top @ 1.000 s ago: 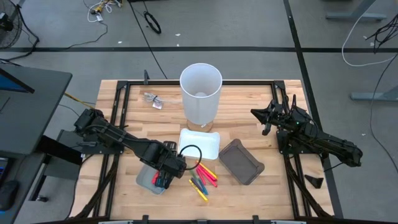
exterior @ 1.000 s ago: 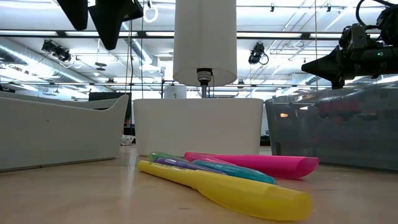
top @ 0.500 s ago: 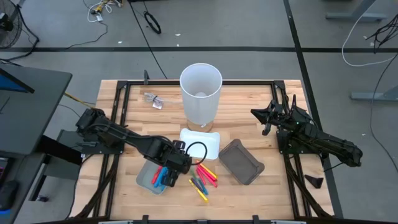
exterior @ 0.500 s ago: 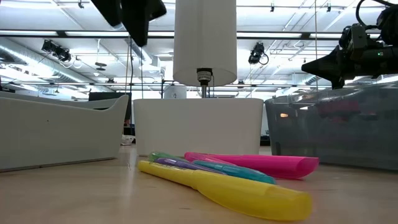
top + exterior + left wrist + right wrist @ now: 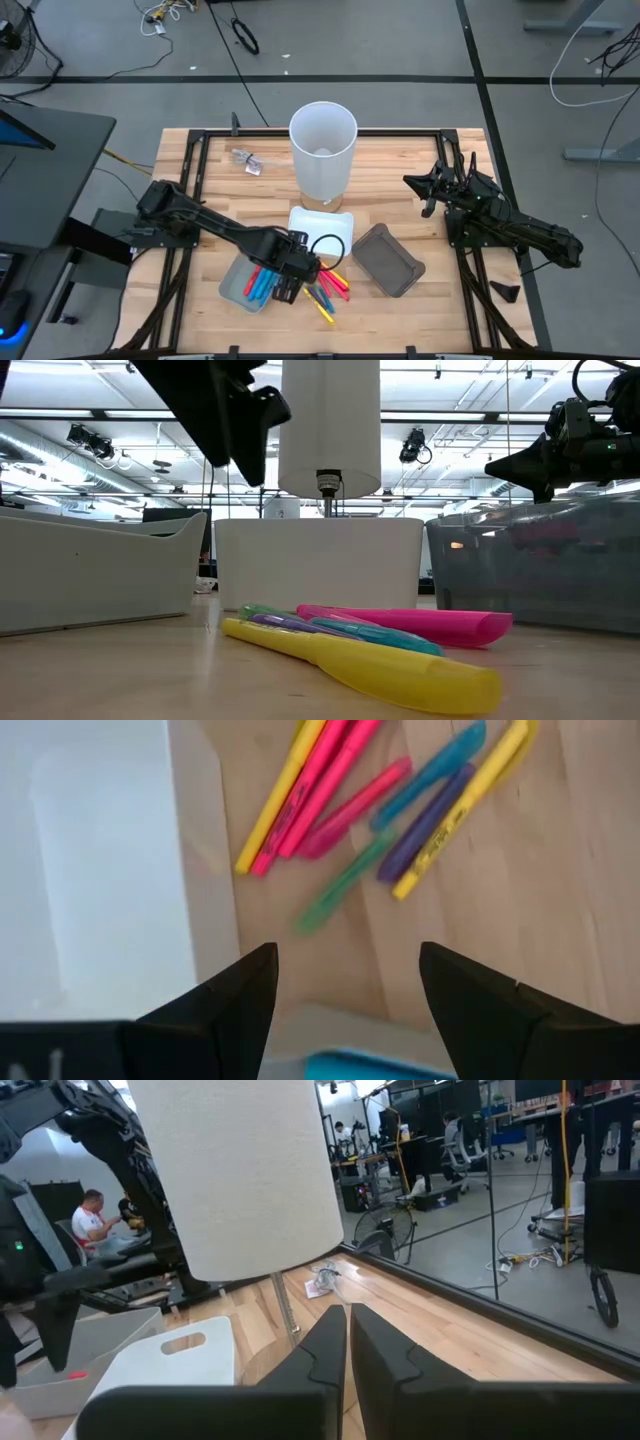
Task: Pick & Place Markers
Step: Put the green pen in the black bin
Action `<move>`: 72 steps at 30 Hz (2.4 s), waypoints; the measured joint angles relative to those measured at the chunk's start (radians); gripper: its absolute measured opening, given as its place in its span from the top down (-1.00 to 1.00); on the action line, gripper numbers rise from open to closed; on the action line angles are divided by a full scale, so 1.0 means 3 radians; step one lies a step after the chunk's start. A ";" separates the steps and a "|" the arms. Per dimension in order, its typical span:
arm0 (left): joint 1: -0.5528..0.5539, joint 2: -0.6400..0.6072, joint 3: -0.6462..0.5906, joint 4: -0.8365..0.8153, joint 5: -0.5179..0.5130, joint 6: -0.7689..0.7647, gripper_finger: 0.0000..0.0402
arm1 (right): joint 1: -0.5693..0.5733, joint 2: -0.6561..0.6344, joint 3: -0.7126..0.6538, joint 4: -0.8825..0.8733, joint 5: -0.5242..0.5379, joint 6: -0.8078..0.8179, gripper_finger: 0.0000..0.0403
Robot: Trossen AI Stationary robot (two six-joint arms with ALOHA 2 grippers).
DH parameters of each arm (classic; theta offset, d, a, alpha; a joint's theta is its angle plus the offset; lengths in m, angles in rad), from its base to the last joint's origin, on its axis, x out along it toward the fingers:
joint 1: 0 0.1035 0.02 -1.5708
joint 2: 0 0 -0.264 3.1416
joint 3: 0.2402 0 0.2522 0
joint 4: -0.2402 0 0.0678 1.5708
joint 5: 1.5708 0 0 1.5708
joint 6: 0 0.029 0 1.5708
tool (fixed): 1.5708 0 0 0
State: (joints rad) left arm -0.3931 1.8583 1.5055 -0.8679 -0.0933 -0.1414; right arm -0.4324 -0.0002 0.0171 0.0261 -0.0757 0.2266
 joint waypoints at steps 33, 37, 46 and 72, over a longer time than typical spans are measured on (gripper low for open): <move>0.0017 0.0693 0.0004 0.0454 -0.0150 0.0882 -0.24 | 0.0001 0.0000 0.0001 0.0000 -0.0001 0.0001 0.88; 0.0001 0.0712 0.0004 0.0444 -0.0139 0.0888 -0.24 | 0.0000 0.0000 0.0000 -0.0001 0.0001 0.0000 0.88; -0.0013 0.0842 0.0004 0.0455 -0.0072 0.0972 -0.15 | 0.0001 0.0000 0.0000 -0.0001 0.0000 -0.0001 0.88; 0.0009 0.0889 0.0006 0.0436 0.0253 0.1116 0.72 | 0.0001 0.0000 0.0000 0.0000 0.0000 0.0000 0.88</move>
State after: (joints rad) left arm -0.3904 2.1250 1.5074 -0.7372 -0.0175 0.1935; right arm -0.4322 -0.0002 0.0172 0.0261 -0.0757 0.2266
